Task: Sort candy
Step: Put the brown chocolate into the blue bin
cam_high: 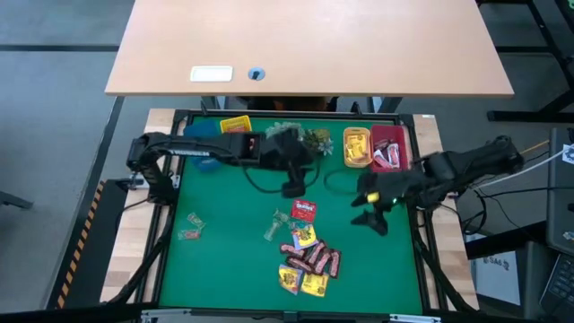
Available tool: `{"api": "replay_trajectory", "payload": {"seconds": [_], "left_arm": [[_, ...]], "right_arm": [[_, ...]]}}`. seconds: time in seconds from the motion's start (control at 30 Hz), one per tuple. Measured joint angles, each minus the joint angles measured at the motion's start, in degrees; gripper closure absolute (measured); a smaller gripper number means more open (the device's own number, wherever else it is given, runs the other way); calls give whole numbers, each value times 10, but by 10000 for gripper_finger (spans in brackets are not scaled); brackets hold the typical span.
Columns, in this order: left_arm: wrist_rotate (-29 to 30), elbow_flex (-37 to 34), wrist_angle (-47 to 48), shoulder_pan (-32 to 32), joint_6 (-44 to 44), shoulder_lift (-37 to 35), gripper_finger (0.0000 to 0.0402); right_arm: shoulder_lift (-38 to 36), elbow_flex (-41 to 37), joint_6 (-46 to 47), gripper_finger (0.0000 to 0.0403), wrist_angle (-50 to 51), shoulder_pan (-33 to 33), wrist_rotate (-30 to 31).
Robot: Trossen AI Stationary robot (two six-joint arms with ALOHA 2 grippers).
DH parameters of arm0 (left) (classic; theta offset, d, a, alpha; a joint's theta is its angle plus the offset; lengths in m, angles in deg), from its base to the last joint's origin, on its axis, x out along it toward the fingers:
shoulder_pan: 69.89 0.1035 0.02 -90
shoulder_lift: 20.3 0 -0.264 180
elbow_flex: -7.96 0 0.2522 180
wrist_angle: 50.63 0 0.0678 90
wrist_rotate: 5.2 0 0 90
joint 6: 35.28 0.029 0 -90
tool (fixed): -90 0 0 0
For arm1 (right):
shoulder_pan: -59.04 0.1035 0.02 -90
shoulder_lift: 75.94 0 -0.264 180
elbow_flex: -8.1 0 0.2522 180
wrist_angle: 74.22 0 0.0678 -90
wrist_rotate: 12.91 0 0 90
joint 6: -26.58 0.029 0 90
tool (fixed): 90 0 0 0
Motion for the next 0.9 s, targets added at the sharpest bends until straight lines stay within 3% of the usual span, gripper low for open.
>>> {"api": "replay_trajectory", "payload": {"seconds": [0.23,0.5,0.8,0.9], "left_arm": [[2,0,80,-66,-39,-6,275],[3,0,84,-127,-92,-5,275],[5,0,82,-178,-123,-5,275],[5,0,82,-190,-123,-5,275]], "right_arm": [[94,0,-17,111,-1,90,4],[217,0,-39,111,-4,156,3],[324,0,-164,111,-16,193,12],[334,0,-201,111,-40,191,-19]]}}
